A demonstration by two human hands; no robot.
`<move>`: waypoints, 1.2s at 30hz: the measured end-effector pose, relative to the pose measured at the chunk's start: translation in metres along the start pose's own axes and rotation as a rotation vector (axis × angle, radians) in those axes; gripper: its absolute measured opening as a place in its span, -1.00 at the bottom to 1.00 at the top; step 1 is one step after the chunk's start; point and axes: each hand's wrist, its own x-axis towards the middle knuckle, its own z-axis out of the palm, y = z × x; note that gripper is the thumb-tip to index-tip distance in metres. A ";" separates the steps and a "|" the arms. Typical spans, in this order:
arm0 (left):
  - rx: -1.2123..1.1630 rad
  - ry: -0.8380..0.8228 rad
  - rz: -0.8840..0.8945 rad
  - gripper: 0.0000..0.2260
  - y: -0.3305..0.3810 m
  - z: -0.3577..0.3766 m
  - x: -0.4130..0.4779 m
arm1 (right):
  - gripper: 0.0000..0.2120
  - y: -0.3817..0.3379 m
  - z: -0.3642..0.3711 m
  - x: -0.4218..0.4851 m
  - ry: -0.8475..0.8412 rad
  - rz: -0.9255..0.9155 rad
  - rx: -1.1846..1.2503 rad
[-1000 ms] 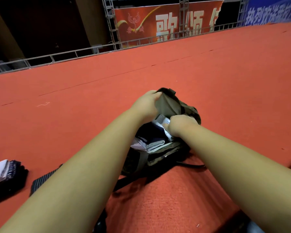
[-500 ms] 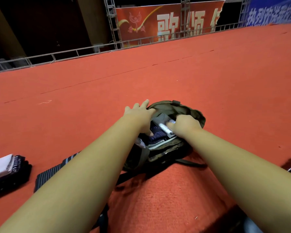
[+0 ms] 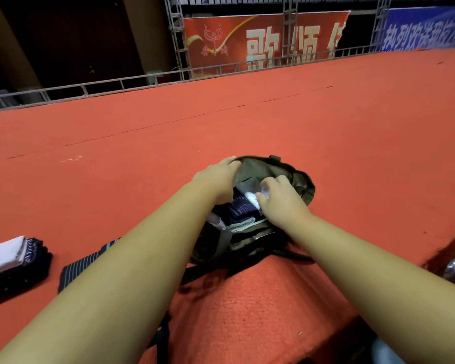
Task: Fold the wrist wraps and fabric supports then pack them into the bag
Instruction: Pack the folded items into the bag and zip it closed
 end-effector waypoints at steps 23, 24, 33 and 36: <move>-0.253 -0.012 -0.131 -0.37 -0.044 -0.063 -0.145 | -0.64 -0.090 -0.074 -0.061 -0.198 -0.087 -0.074; -0.285 -0.004 -0.146 -0.40 -0.049 -0.067 -0.157 | -0.64 -0.102 -0.074 -0.065 -0.192 -0.094 -0.040; -0.582 0.043 -0.363 -0.62 -0.133 -0.072 -0.286 | -0.65 -0.232 -0.028 -0.115 -0.284 -0.250 0.170; -0.609 0.082 -0.437 -0.69 -0.165 -0.068 -0.337 | -0.65 -0.274 -0.004 -0.129 -0.331 -0.306 0.213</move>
